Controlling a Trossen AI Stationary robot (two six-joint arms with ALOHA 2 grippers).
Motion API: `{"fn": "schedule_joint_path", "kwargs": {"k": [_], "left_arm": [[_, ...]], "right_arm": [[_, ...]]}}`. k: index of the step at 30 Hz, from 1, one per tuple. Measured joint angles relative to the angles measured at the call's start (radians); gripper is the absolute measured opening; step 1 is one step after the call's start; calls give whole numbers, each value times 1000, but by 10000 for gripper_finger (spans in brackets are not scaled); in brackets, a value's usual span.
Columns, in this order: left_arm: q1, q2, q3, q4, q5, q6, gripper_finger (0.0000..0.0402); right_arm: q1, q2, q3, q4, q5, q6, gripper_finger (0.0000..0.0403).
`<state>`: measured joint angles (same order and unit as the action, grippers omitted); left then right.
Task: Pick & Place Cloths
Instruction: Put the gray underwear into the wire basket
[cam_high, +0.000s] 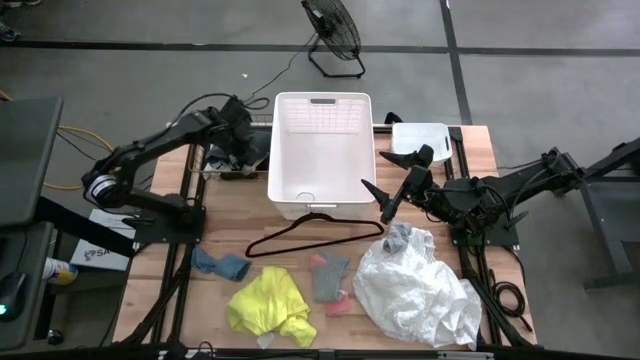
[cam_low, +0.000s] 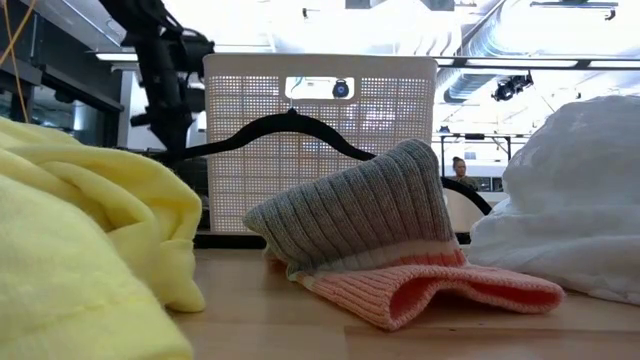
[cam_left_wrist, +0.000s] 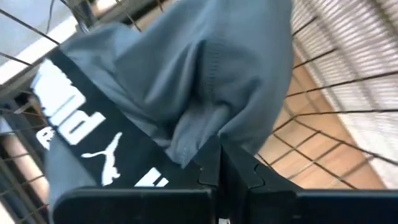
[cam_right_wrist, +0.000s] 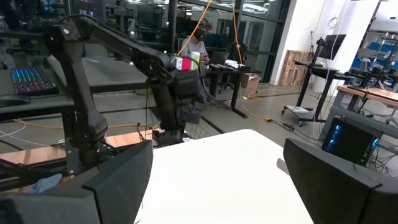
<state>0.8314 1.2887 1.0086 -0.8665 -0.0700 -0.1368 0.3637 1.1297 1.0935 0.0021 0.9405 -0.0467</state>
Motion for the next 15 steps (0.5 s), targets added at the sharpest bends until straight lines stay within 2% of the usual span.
{"fn": "schedule_joint_path", "kwargs": {"k": [6, 15], "left_arm": [[0, 31, -68, 69, 2, 0, 0], [22, 78, -95, 110, 18, -29, 0]], "right_arm": [[0, 0, 0, -3, 0, 1, 353], [0, 0, 0, -14, 0, 24, 353]]}}
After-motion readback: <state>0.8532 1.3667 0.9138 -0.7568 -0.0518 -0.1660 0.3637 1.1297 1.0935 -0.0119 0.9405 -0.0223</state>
